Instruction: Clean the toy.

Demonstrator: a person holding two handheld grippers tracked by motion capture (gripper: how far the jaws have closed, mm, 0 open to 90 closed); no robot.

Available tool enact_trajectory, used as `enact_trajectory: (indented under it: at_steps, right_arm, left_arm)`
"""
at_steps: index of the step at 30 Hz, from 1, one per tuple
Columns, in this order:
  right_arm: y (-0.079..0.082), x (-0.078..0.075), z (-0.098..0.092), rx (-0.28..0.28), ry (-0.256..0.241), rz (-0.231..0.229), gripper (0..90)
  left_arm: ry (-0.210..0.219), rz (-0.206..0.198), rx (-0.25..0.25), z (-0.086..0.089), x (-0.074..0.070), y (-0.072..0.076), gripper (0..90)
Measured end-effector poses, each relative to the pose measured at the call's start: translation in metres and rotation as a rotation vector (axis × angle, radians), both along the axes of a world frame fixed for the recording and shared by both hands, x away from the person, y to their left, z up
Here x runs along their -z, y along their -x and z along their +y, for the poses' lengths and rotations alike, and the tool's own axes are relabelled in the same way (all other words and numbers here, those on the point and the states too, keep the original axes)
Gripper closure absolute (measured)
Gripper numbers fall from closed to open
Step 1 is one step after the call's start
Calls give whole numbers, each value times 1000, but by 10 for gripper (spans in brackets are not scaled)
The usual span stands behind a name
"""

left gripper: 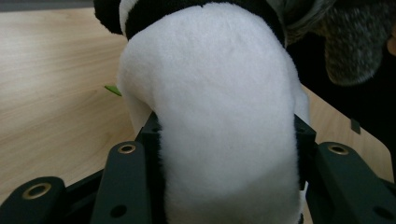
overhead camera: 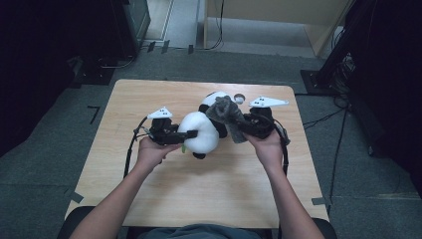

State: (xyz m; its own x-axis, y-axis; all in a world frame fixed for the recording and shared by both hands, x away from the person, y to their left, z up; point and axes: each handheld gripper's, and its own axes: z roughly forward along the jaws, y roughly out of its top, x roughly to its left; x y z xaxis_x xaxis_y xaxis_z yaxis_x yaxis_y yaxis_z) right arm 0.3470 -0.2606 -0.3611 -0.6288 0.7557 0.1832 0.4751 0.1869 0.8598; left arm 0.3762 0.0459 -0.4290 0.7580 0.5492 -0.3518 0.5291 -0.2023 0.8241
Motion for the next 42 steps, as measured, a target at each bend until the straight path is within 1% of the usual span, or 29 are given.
enact_trajectory:
  at_steps: [2, 3, 4, 6, 8, 11, 14, 16, 19, 20, 21, 23, 24, 26, 27, 28, 31, 36, 40, 42]
  right_arm:
    - [2, -1, 10, -11, 12, -5, 765]
    - [3, 0, 15, -16, 20, -6, 765]
    - [4, 1, 19, -21, 27, -3, 766]
    - [5, 6, 28, -33, 34, 4, 765]
    - [6, 11, 36, -51, 43, 15, 765]
    - [7, 20, 51, -86, 68, 31, 765]
    - [10, 27, 61, -89, 83, 24, 765]
    - [11, 31, 66, -100, 72, 46, 768]
    - [14, 36, 78, -139, 99, 51, 772]
    - [16, 38, 83, -161, 96, 59, 774]
    - [18, 39, 87, -173, 95, 61, 773]
    - [23, 42, 94, -176, 115, 32, 774]
    - [24, 43, 96, -179, 115, 30, 774]
    - [24, 44, 96, -191, 82, 45, 776]
    - [25, 45, 96, -201, 61, 53, 777]
    - [26, 46, 96, -205, 58, 53, 777]
    - [28, 49, 99, -219, 53, 52, 779]
    - [28, 54, 96, -246, 57, 40, 779]
    - [30, 57, 91, -251, 64, 46, 779]
    - [30, 59, 89, -252, 61, 58, 779]
  left_arm:
    - [-2, 10, -25, -2, -2, 3, 496]
    - [3, 21, -38, -2, -2, 4, 494]
    - [17, 43, -54, -2, -1, 5, 494]
    - [30, 57, -72, -3, 0, 5, 494]
    - [20, 48, -83, -4, 1, 7, 494]
    - [21, 58, -94, -5, 0, 7, 494]
    - [-3, 52, -120, -5, 1, 8, 494]
    - [-5, 62, -131, -5, 2, 8, 495]
    - [-1, 86, -144, -5, 2, 7, 495]
    - [4, 89, -146, -5, 2, 7, 494]
    - [5, 89, -148, -5, 2, 7, 495]
    - [4, 90, -154, -3, 2, 7, 496]
    - [10, 98, -159, -2, 2, 6, 495]
    - [30, 118, -167, -1, 2, 5, 495]
    - [32, 120, -171, 0, 3, 5, 496]
    - [33, 122, -175, 0, 3, 5, 495]
    - [40, 141, -180, 1, 3, 3, 495]
    - [15, 125, -181, -2, 3, 4, 494]
    - [-1, 132, -176, -6, 5, 4, 494]
    - [4, 140, -175, -7, 5, 4, 493]
